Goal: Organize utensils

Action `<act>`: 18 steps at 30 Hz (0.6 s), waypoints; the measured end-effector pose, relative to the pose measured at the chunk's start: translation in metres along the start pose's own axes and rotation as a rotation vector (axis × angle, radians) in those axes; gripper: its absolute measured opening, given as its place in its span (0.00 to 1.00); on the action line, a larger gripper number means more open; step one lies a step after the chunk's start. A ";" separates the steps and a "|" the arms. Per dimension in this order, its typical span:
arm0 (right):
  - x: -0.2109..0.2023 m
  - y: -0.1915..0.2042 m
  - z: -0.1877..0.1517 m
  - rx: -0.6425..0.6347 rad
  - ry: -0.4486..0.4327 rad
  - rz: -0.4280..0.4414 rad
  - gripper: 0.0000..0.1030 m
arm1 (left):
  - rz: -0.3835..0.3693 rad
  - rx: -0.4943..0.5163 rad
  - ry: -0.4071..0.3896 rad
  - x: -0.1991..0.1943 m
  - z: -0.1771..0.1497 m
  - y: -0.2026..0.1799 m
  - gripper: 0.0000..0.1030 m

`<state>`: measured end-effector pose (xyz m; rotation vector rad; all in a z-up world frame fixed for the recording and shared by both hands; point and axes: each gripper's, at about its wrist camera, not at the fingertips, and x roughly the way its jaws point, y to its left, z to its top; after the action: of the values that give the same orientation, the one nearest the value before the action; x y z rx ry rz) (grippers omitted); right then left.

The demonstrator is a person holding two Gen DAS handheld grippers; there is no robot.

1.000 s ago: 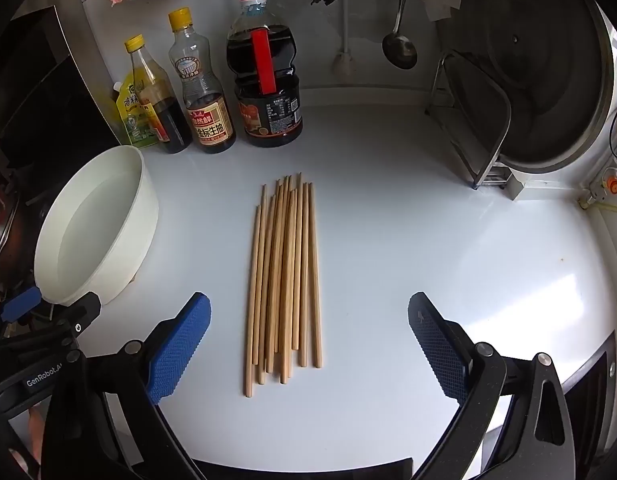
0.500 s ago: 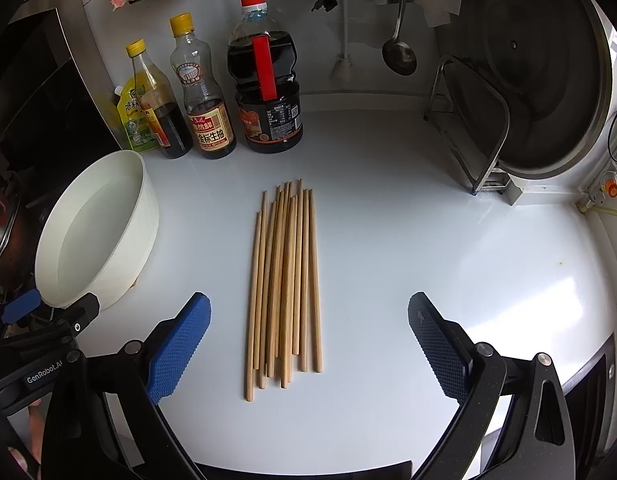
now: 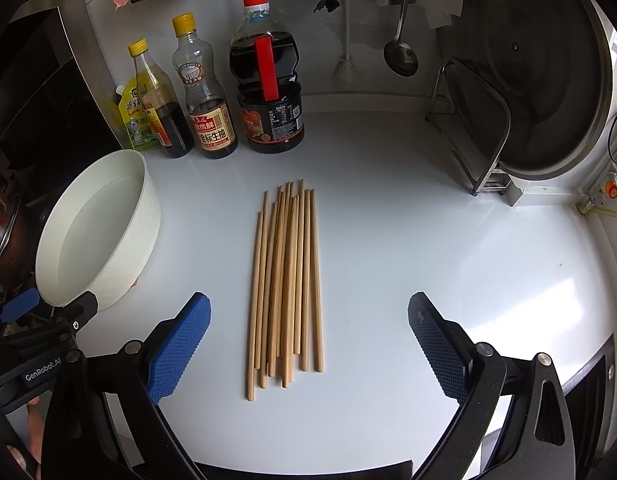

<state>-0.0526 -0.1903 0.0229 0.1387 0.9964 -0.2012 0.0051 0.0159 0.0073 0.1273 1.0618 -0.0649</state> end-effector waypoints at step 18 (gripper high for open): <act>-0.003 0.000 -0.005 -0.004 -0.018 -0.001 0.92 | 0.000 -0.001 -0.005 -0.002 0.002 0.005 0.94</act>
<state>-0.0588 -0.1886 0.0228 0.1323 0.9794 -0.2013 0.0068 0.0205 0.0102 0.1264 1.0563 -0.0649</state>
